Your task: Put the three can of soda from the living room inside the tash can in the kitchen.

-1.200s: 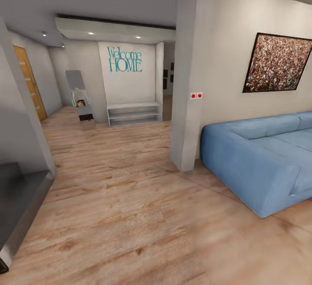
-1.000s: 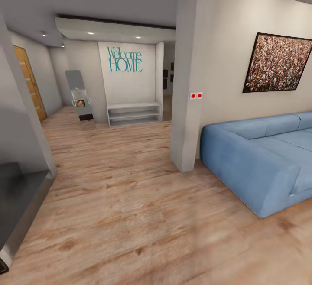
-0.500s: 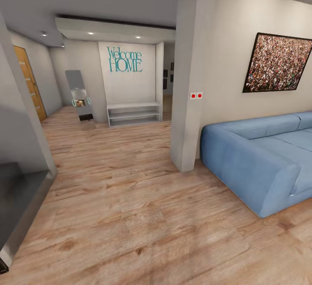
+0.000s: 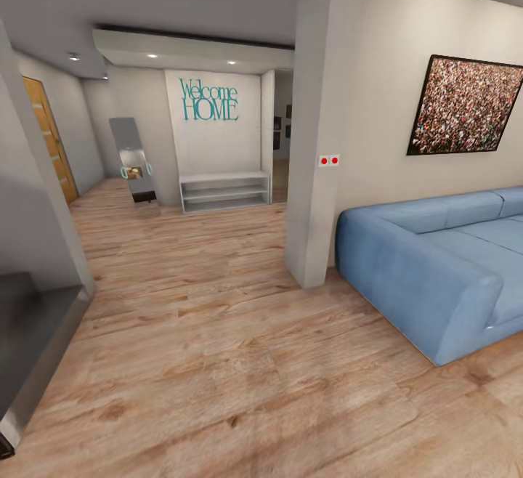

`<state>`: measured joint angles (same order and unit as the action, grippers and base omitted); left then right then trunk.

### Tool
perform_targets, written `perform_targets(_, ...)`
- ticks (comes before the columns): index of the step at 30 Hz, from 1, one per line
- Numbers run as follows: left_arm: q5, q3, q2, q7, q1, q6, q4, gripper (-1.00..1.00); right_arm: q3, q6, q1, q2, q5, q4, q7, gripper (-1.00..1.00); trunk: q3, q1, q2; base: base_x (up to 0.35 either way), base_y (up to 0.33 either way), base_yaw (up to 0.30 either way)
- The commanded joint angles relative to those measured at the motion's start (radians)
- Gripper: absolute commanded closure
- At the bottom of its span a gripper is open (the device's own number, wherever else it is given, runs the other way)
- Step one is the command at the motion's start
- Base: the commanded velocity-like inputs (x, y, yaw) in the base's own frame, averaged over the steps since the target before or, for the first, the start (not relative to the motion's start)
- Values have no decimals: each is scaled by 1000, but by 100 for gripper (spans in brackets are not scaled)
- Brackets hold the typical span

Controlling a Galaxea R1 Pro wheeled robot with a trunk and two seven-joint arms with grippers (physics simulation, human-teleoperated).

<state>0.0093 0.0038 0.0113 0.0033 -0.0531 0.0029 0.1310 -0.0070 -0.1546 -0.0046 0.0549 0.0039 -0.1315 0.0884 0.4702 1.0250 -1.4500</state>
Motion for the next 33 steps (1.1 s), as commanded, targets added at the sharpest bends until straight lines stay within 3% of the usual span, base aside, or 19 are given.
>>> perform_targets(1,0,1,0,0,-1,-1,465,-100,1,-8,0,5,0,-362,10,-100,0,0,0,0,0,0)
perform_targets(3,0,0,1,-4,-2,-5,597,-100,-1,-44,1,16,0,-537,33,-100,0,0,0,0,0,0)
perform_targets(8,0,-8,3,-7,-1,-6,715,-100,1,-60,2,17,3,-699,40,-100,0,0,0,0,0,0)
perform_targets(14,0,-9,3,-6,-1,-7,938,-100,2,-53,2,21,6,-915,43,-100,0,0,0,0,0,0)
perform_targets(19,0,-11,3,-5,-1,-13,1029,-100,-5,-55,11,22,-1,-1051,42,-100,0,0,0,0,0,0)
perform_targets(25,-2,-5,3,-5,-2,-104,980,-100,-19,-76,47,23,-3,-1068,33,-100,0,0,0,0,0,0)
perform_targets(28,-1,-6,4,-6,-1,-175,931,-100,-69,-155,65,27,-4,-1059,41,-100,0,0,0,0,0,0)
perform_targets(33,-2,-11,4,-6,-1,-200,920,-100,-94,-206,80,23,-2,-1123,57,-100,0,0,0,0,0,0)
